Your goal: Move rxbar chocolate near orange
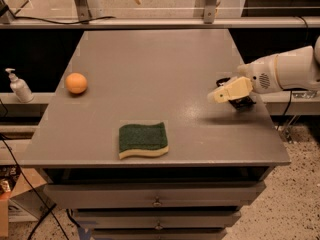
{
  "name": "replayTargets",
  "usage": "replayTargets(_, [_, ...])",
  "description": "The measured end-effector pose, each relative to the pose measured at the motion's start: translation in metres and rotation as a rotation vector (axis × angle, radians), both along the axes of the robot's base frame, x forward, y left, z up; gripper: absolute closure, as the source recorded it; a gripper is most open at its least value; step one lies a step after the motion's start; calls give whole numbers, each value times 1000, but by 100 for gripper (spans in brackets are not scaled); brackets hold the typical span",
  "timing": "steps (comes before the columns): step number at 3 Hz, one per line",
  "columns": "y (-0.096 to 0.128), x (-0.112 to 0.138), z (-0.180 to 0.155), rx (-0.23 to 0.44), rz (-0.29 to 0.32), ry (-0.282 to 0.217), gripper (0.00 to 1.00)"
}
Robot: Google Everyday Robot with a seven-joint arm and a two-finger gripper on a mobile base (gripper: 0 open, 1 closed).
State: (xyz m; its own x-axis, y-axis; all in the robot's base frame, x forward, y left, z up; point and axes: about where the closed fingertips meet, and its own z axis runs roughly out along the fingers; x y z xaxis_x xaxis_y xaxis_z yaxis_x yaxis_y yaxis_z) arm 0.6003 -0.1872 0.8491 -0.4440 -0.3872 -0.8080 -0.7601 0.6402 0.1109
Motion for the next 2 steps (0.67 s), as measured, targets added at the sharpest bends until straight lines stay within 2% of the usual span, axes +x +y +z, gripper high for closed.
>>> replayTargets(2, [-9,7,-19,-3,-35,27,0])
